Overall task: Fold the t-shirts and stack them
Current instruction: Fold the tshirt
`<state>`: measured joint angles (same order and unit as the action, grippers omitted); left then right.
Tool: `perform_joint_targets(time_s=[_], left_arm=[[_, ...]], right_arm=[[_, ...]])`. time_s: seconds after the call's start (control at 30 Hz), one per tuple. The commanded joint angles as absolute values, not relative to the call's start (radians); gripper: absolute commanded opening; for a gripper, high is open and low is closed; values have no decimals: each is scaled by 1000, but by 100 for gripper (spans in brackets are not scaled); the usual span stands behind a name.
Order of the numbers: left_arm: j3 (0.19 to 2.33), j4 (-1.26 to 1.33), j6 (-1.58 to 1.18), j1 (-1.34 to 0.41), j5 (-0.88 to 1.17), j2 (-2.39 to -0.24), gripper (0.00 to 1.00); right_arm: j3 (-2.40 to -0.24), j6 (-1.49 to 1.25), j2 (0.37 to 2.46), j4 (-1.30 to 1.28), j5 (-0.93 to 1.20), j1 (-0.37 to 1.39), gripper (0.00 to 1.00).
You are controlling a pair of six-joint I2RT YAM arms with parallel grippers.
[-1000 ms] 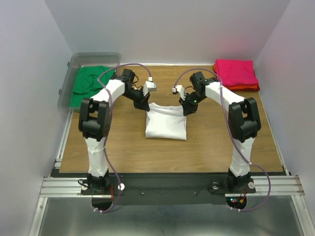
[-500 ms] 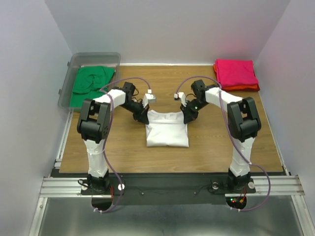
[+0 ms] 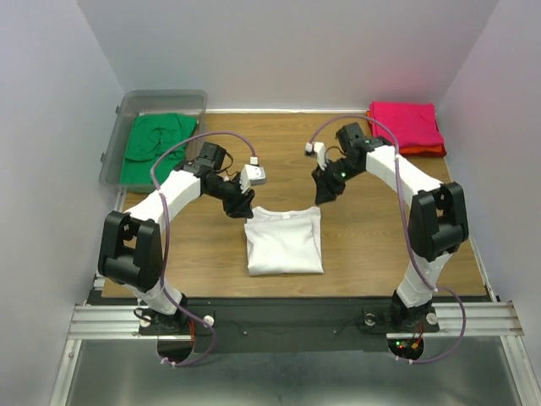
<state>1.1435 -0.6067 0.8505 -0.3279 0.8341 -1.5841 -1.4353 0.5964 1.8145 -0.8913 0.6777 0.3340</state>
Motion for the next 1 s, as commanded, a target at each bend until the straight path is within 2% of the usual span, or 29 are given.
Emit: perform_joint_targets(time_s=[0.0,0.13,0.27,0.63,0.67,0.9,0.97], left_arm=[[1184,-516,848,-399,770,-1569,46],[1218,-469,848,-477,723,-1652,46],[1250,-443,844,-520,696,-1723,47],[1281,-466,857,-575,718,-1828,46],[1281,-468,859,-578,718,-1829,44],[1289,-503,891,-587,741,-1835,7],[1293,-518,900,-586,747,-1825,2]], right_arm=[[-1601,468,1932,-864,819,327,38],[-1799,368,2080,-856,902,330,33],[-1880,292,2193,-851,966,345,31],[-1833,281,2301,-824,1015,416,29],[-1832,281,2302,-821,1019,419,29],[-1799,279,2318,-818,1063,456,26],[-1787,285,2327,-818,1065,462,24]])
